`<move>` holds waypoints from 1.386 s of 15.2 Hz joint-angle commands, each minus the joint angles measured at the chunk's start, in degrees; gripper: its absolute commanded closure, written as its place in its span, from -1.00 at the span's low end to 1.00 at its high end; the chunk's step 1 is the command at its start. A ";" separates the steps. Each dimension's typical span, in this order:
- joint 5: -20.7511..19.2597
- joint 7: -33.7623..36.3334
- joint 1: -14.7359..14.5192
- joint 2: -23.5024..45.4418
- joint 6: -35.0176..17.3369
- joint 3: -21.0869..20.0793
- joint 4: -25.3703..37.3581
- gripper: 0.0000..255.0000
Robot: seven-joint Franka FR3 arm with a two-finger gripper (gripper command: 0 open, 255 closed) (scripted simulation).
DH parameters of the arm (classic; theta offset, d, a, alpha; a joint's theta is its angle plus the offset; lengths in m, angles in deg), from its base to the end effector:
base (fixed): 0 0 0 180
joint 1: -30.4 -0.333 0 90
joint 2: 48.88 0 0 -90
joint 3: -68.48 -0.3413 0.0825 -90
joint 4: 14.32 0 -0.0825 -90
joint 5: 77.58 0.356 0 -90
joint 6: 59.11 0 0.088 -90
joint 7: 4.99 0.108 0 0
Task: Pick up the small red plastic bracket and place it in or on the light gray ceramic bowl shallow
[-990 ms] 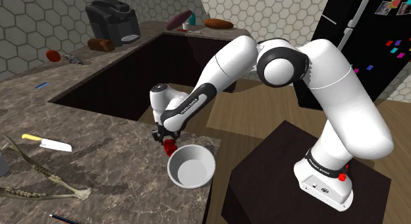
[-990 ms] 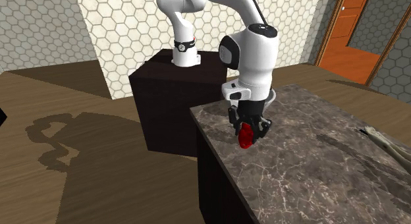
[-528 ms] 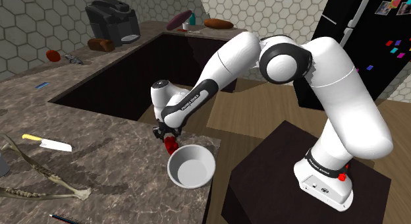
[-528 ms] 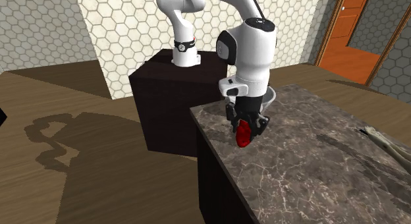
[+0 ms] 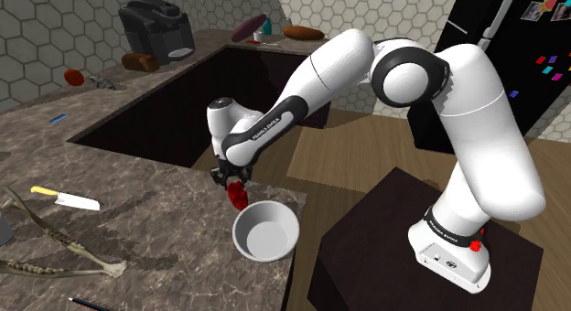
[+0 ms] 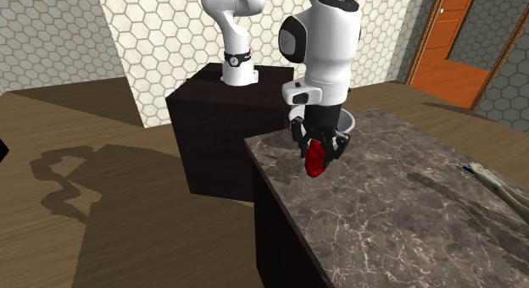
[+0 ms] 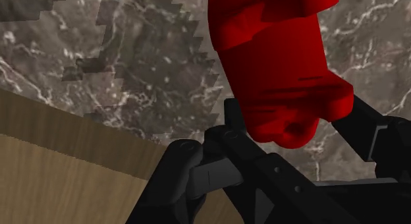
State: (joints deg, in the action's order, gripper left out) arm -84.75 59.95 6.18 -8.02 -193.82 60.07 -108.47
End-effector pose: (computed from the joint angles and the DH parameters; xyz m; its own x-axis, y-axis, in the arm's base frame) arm 0.5849 0.3542 0.2392 0.8720 -0.4894 -0.0040 -0.4894 -0.8720 -0.0070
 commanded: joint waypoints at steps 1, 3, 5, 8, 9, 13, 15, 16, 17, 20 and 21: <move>0.15 -0.13 0.12 -0.92 0.98 -0.13 0.05 1.00; 0.31 -0.22 0.21 -1.94 1.97 -0.26 0.02 1.00; 0.47 -0.31 0.30 -2.95 2.97 -0.39 0.02 1.00; 0.72 -0.44 0.43 -4.40 4.52 -0.58 0.13 1.00; 0.80 -0.49 0.47 -4.88 5.03 -0.64 0.16 1.00; 1.12 -0.66 0.62 -6.66 7.21 -0.87 0.57 1.00; 1.27 -0.75 0.68 -7.51 8.32 -0.98 0.84 1.00; 1.35 -0.80 0.71 -7.92 8.88 -1.03 1.00 1.00; 1.43 -0.84 0.74 -8.33 9.45 -1.08 1.15 1.00; 1.59 -0.93 0.80 -9.15 10.68 -1.18 1.57 1.00; 1.70 -0.28 0.56 -11.08 9.56 -1.43 -1.47 1.00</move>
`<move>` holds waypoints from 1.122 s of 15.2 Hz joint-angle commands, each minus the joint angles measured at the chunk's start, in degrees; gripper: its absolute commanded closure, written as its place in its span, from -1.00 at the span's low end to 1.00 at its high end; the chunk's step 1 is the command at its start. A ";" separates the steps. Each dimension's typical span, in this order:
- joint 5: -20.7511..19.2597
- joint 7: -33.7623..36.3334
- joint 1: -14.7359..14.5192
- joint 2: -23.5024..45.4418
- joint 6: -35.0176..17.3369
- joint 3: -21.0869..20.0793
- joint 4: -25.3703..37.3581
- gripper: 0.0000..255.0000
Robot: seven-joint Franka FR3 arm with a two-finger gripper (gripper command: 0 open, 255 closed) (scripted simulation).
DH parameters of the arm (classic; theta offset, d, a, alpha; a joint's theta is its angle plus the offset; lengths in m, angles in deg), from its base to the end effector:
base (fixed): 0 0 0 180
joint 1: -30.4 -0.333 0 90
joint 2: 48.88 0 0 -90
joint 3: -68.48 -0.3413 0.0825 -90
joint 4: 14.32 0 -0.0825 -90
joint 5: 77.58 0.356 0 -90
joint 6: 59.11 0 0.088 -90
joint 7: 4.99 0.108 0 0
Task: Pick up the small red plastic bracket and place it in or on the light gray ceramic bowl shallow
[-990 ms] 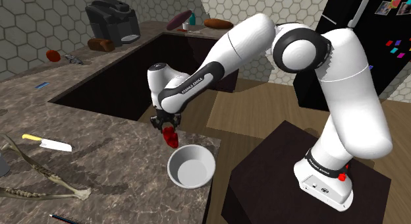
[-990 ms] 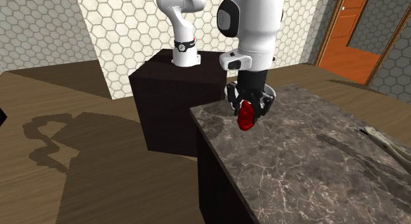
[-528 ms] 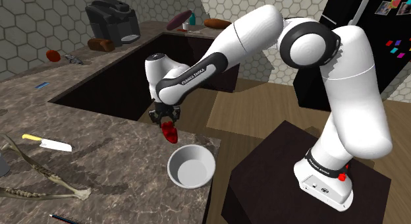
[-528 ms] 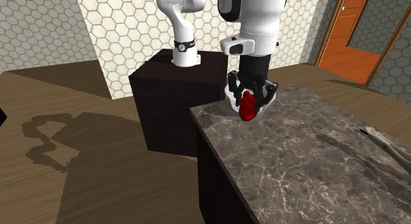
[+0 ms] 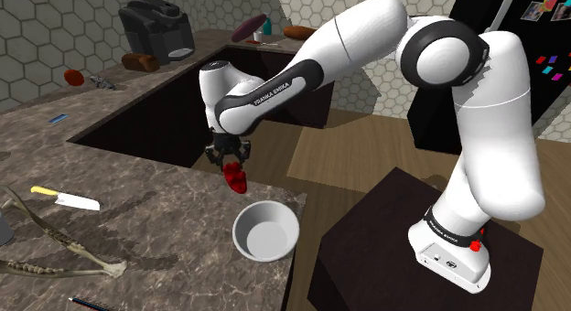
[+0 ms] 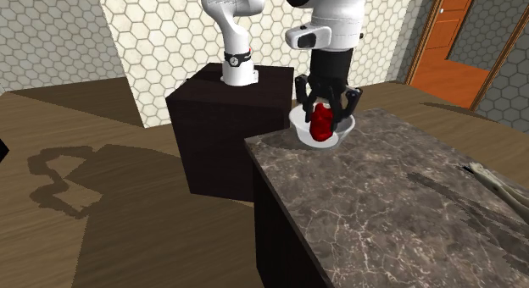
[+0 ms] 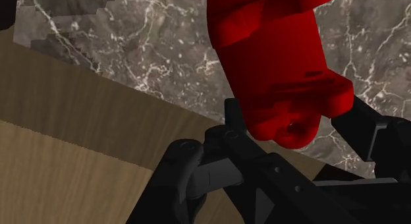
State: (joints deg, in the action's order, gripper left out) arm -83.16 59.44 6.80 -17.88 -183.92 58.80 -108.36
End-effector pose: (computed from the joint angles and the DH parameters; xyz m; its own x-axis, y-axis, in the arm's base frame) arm 0.5736 0.3520 0.3419 0.8717 -0.4900 -0.0038 -0.4900 -0.8717 -0.0072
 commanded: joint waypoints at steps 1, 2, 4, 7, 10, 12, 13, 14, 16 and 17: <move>0.23 0.90 -0.32 -3.09 -1.39 -0.42 -4.49 1.00; 0.36 1.57 -0.59 -4.91 -2.38 -0.70 -7.28 1.00; 0.67 2.91 -1.20 -8.40 -4.16 -1.30 -12.54 1.00; 1.27 4.98 -2.21 -13.35 -6.44 -2.32 -19.72 1.00; 2.06 7.11 -3.37 -18.05 -8.30 -3.49 -26.21 1.00; 2.72 8.55 -4.22 -21.07 -9.32 -4.38 -30.18 1.00; 3.10 9.28 -4.68 -22.55 -9.78 -4.85 -32.07 1.00; 3.63 10.24 -5.29 -24.44 -10.30 -5.50 -34.44 1.00; 3.19 10.55 -5.36 -23.37 -11.76 -5.42 -34.86 1.00; 2.96 10.71 -5.40 -22.81 -12.48 -5.37 -35.05 1.00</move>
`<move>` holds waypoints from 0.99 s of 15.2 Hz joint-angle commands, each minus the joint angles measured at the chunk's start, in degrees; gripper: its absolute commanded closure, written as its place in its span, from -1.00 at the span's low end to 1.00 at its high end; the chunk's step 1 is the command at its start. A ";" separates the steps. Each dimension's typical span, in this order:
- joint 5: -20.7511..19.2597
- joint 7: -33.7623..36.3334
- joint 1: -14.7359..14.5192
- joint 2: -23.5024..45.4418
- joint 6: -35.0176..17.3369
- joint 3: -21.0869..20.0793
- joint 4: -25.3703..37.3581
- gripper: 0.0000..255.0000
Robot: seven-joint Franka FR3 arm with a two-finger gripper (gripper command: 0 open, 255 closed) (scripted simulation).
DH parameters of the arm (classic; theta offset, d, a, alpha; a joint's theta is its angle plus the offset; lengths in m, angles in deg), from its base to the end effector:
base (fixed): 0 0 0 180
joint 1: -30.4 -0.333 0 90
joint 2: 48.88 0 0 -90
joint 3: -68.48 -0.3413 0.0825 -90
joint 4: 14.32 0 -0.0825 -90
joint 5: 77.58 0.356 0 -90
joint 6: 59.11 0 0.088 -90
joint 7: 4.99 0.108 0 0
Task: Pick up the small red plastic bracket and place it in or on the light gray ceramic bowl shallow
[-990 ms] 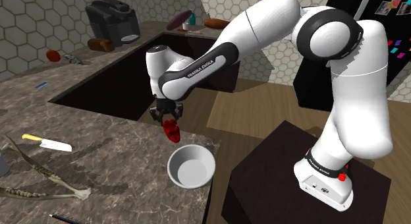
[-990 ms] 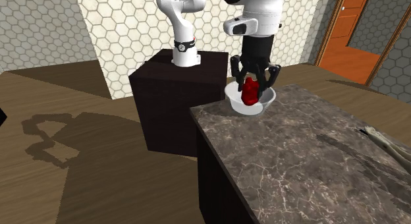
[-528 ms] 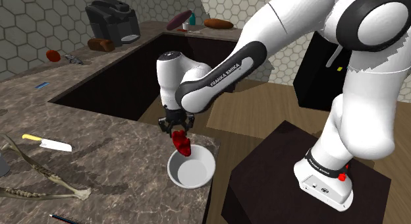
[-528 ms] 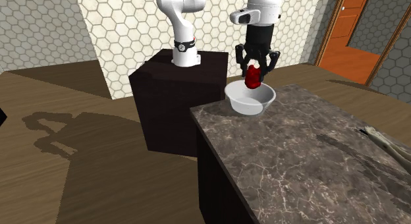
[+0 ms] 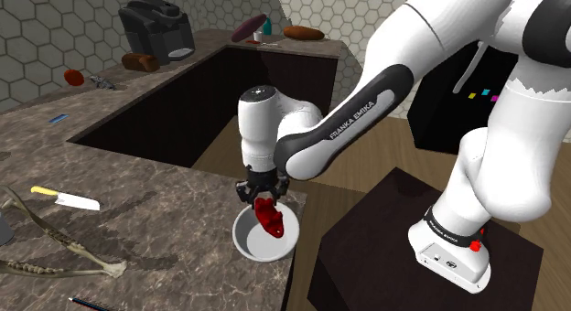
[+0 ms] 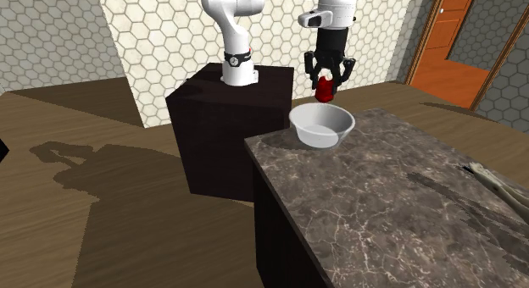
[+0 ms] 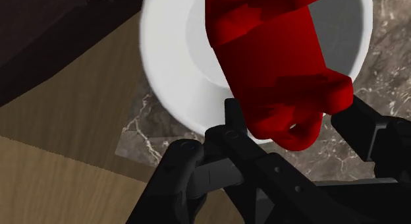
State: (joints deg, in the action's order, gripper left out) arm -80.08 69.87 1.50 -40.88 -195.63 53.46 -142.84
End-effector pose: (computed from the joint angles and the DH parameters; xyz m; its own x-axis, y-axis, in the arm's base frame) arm 0.3776 0.3603 0.3524 0.8723 -0.4890 -0.0043 -0.4890 -0.8723 -0.0067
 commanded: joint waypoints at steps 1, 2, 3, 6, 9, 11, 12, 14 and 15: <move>-0.37 0.44 -0.14 0.75 -1.49 0.02 -0.75 1.00; -0.62 0.61 -0.18 1.32 -2.21 0.08 -0.92 1.00; -0.87 0.79 -0.23 1.91 -2.92 0.15 -1.07 1.00; -1.68 1.35 -0.40 3.72 -5.04 0.40 -1.44 1.00; -2.55 1.94 -0.62 5.62 -7.12 0.72 -1.70 1.00; -3.16 2.36 -0.79 6.92 -8.49 0.97 -1.81 1.00; -3.64 2.69 -0.94 7.96 -9.54 1.19 -1.86 1.00; -3.64 2.69 -0.95 7.96 -9.54 1.20 -1.86 1.00; -3.64 2.69 -0.96 7.96 -9.54 1.20 -1.86 1.00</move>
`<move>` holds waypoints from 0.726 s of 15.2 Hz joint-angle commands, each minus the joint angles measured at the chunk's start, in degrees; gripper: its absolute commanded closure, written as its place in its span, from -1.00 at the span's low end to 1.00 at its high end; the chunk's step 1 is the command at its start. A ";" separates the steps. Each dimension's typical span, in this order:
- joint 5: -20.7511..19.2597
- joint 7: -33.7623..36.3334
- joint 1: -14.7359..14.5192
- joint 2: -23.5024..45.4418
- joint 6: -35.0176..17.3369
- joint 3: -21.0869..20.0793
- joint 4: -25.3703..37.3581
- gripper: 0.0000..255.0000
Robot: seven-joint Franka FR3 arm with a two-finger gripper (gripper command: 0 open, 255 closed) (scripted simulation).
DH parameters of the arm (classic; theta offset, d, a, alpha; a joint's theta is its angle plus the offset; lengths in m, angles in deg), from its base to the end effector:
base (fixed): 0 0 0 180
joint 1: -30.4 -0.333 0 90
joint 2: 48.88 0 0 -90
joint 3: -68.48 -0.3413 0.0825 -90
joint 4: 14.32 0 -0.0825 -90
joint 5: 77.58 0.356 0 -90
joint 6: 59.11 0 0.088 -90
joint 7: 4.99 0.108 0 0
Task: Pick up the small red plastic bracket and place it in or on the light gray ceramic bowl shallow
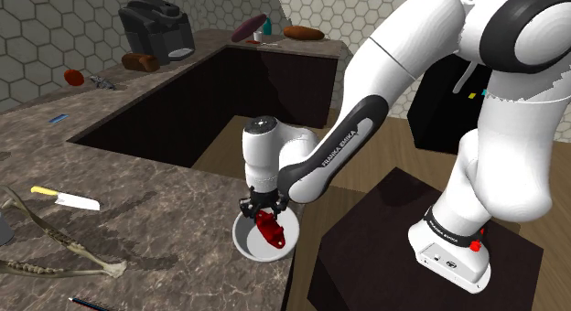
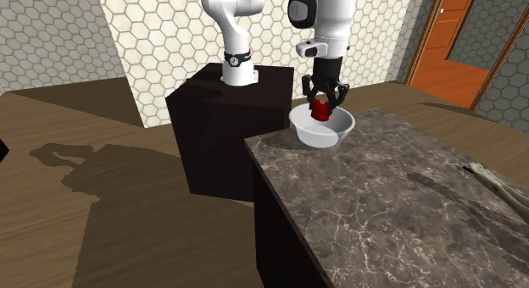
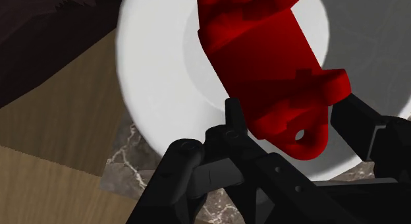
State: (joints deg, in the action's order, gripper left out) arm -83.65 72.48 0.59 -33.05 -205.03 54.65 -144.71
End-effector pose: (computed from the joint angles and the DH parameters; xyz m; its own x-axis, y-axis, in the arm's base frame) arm 0.3813 0.3634 0.2845 0.8719 -0.4897 -0.0042 -0.4897 -0.8719 -0.0066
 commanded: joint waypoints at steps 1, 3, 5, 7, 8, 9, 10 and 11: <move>-0.07 0.08 -0.04 0.13 -0.14 0.02 0.02 1.00; -0.07 0.08 -0.04 0.13 -0.14 0.02 0.02 1.00; -0.07 0.08 -0.04 0.13 -0.14 0.02 0.02 1.00; -0.07 0.08 -0.04 0.13 -0.14 0.02 0.02 -1.00; -0.07 0.08 -0.04 0.13 -0.14 0.02 0.02 -1.00; -0.07 0.08 -0.04 0.13 -0.14 0.02 0.02 -1.00; -0.07 0.08 -0.04 0.13 -0.14 0.02 0.02 -1.00; -0.07 0.08 -0.04 0.13 -0.14 0.02 0.02 -1.00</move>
State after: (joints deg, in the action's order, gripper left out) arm -83.71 72.55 0.55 -32.92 -205.17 54.67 -144.70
